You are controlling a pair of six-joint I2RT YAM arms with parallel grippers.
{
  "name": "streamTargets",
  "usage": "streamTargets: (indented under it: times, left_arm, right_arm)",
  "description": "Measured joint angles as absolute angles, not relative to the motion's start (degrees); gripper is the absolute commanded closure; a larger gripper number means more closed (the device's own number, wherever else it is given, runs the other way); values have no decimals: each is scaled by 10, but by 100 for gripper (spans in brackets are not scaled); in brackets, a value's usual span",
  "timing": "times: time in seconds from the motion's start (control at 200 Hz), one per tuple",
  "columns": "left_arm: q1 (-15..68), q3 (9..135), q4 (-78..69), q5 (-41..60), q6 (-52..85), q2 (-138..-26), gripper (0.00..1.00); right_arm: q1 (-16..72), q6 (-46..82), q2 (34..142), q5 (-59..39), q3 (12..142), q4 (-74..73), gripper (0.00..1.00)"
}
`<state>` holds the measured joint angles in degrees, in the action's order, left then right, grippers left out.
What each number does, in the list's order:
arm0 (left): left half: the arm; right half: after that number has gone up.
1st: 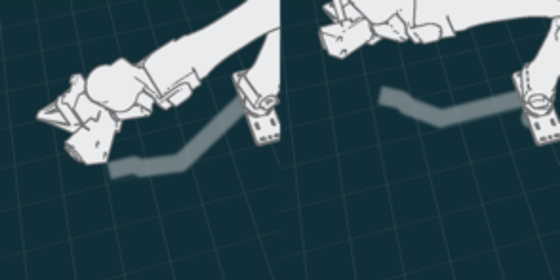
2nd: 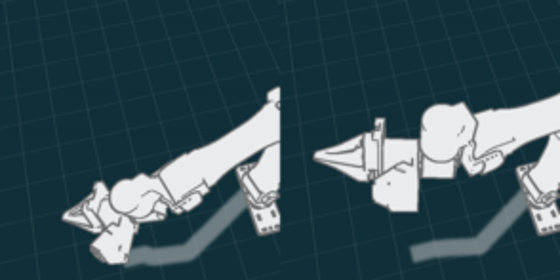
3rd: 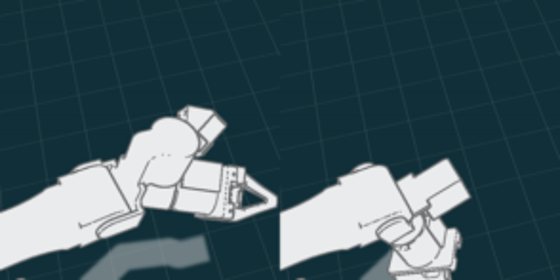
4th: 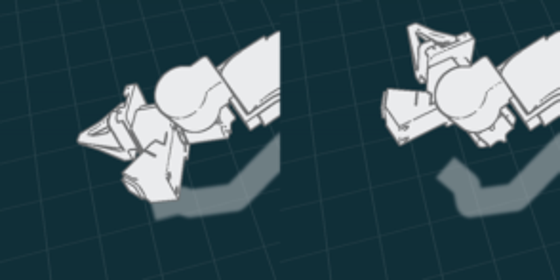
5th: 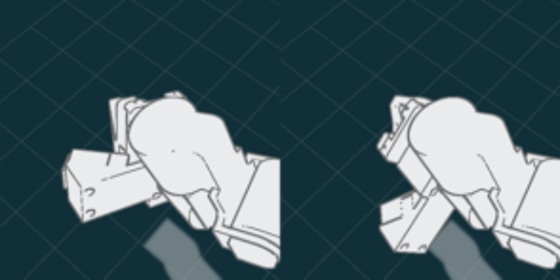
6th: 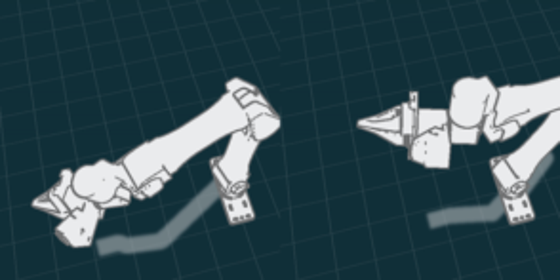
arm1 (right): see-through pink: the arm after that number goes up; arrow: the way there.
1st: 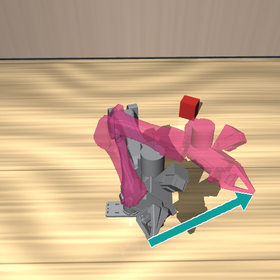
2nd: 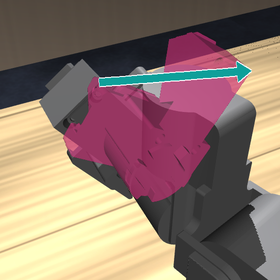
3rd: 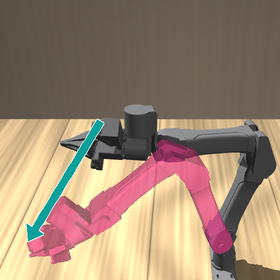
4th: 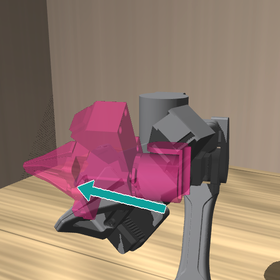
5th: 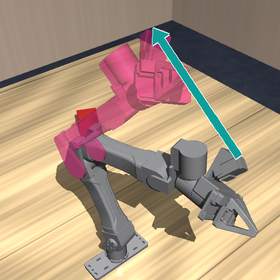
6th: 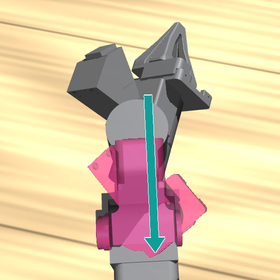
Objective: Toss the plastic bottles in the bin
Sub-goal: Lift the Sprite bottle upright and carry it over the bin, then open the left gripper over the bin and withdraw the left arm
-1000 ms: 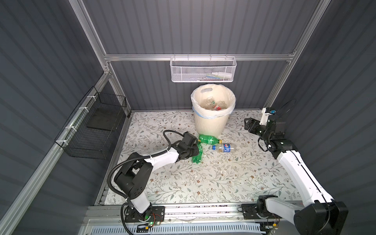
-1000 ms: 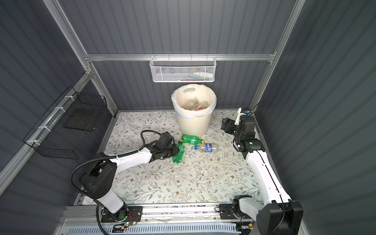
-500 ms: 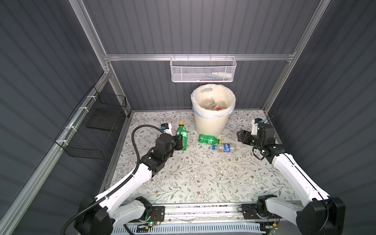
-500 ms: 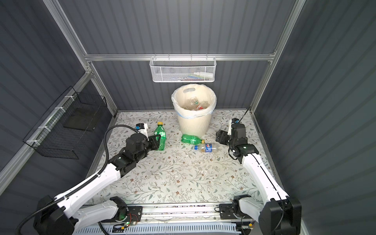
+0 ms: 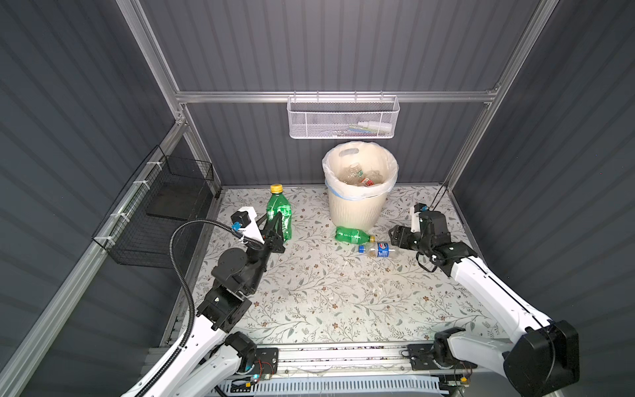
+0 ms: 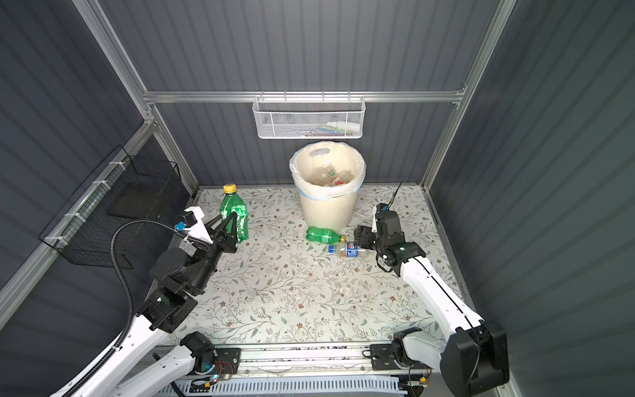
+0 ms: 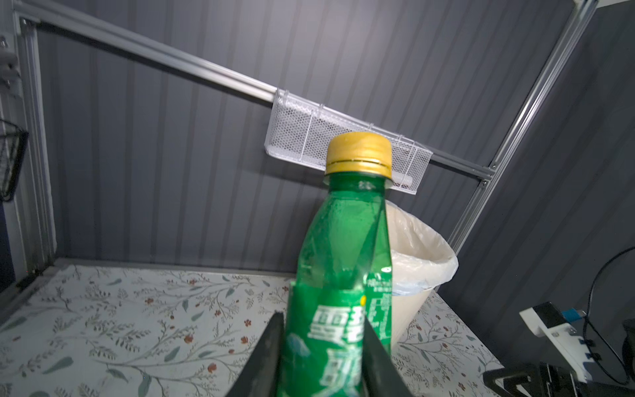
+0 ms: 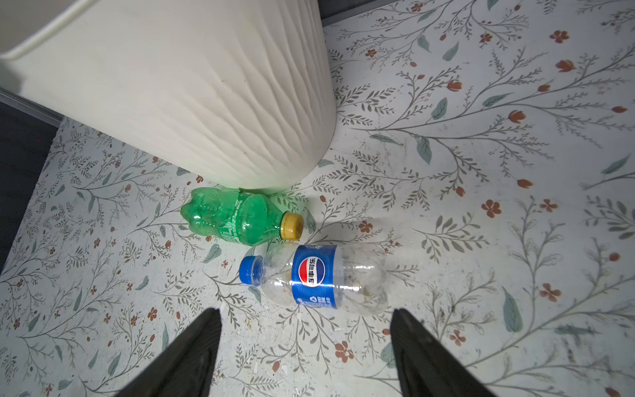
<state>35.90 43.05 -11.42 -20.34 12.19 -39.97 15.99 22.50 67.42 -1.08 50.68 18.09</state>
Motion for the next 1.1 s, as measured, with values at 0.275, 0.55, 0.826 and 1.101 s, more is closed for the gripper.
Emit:
streamTargets:
  times: [0.275,0.55,0.826,1.101]
  left_arm:
    - [359,659,-187,-98,29,-581,64]
    - [359,1257,4,1,54,-1068,0]
    - [358,1120,125,-24,57,-1037,0]
    - [305,928,66,-82,53,-797,0]
  right_arm:
    - [174,228,670,2,507,180,20]
    - [191,238,668,2,506,175,19]
    - [197,205,665,5,498,210,10]
    - [197,80,744,-9,579,311,8]
